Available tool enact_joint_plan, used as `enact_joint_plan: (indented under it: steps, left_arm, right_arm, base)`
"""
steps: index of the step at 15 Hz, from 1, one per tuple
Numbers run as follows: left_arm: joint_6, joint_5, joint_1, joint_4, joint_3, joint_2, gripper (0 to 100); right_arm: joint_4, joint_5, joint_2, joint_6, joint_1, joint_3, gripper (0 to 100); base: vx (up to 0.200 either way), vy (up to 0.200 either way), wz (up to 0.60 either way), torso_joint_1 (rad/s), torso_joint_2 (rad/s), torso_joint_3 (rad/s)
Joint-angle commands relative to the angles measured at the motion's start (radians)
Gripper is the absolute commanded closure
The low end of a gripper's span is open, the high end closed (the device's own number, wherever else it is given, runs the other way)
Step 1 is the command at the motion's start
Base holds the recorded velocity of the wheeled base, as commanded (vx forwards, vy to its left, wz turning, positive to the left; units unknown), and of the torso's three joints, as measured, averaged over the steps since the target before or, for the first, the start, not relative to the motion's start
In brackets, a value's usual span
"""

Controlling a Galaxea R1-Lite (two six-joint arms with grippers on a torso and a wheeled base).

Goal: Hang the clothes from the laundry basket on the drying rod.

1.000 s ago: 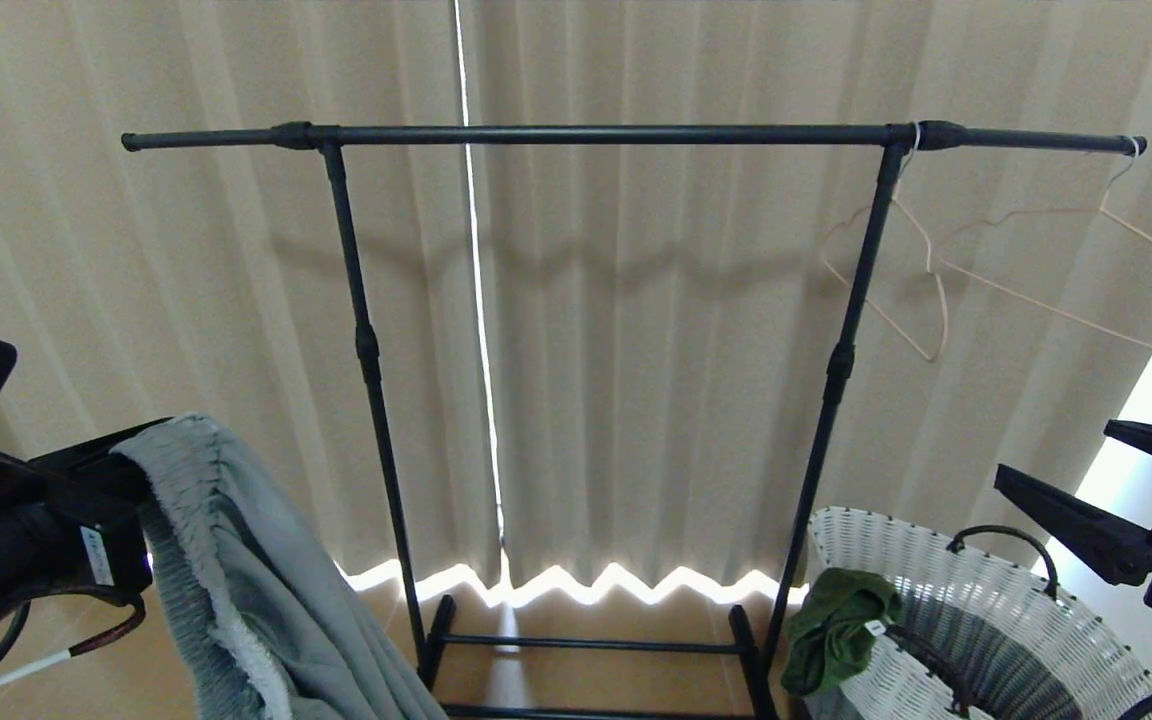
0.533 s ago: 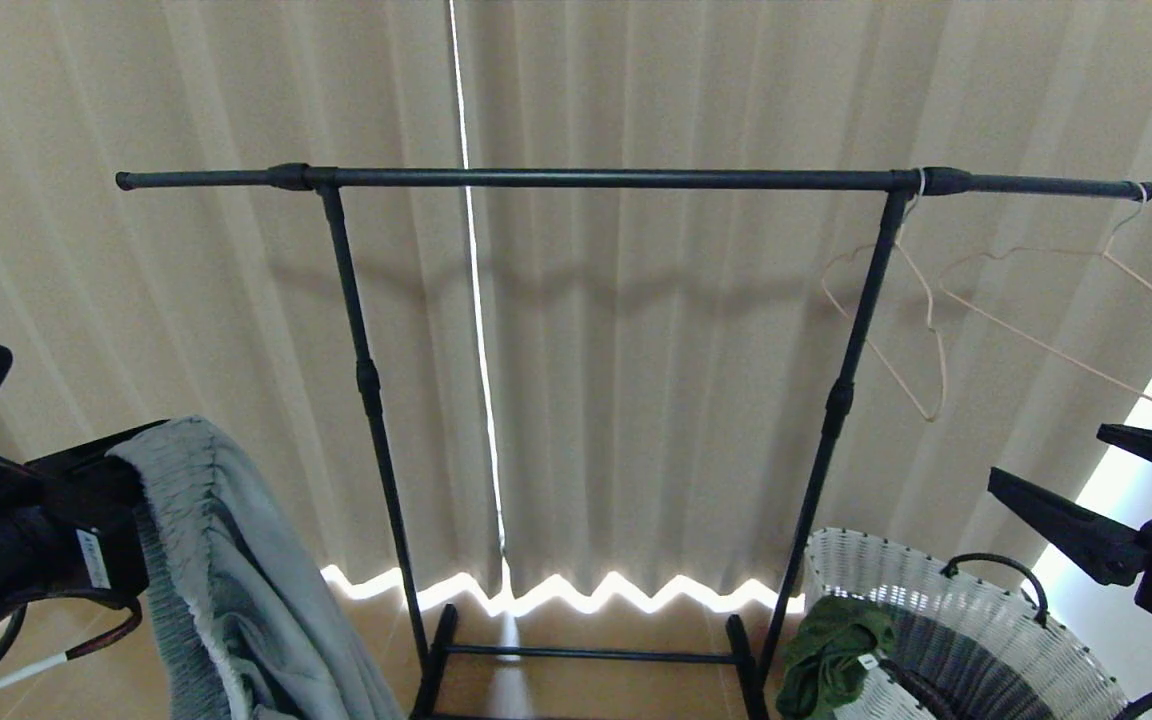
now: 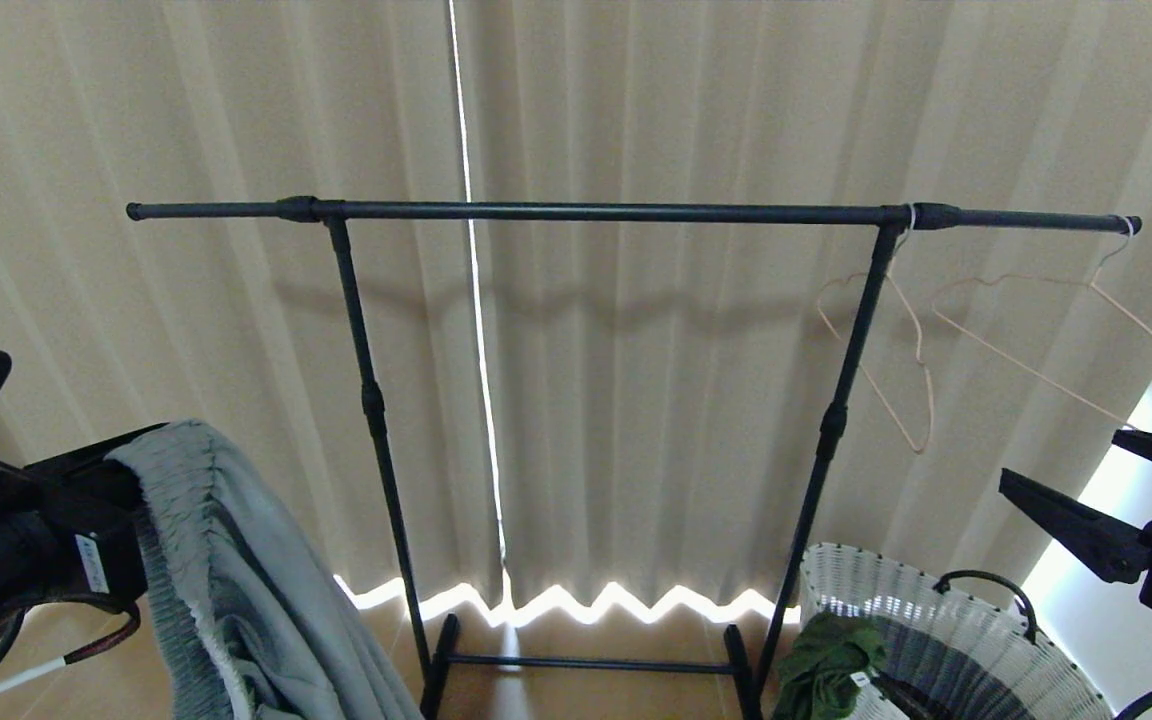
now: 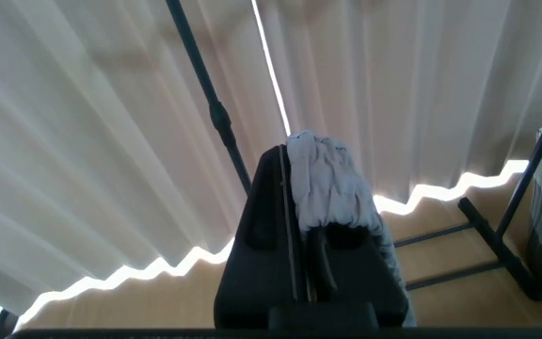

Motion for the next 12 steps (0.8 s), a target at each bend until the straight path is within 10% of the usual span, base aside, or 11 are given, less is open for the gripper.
enact_joint_plan:
  steps: [1,12]
  left_arm:
    - [0.000,0.000,0.000,0.000,0.001,0.000,100]
    - [-0.001,0.000,-0.002,0.001,0.007,0.011,100]
  right_arm:
    - [-0.001,0.001,0.008,-0.001,-0.073,-0.007,0]
    - [-0.002,-0.159,0.012,0.004,-0.071,-0.027,0]
  base:
    - [0.000,0.000,0.00,0.000,0.00,0.000]
    - [0.000,0.000,0.00,0.000,0.00,0.000]
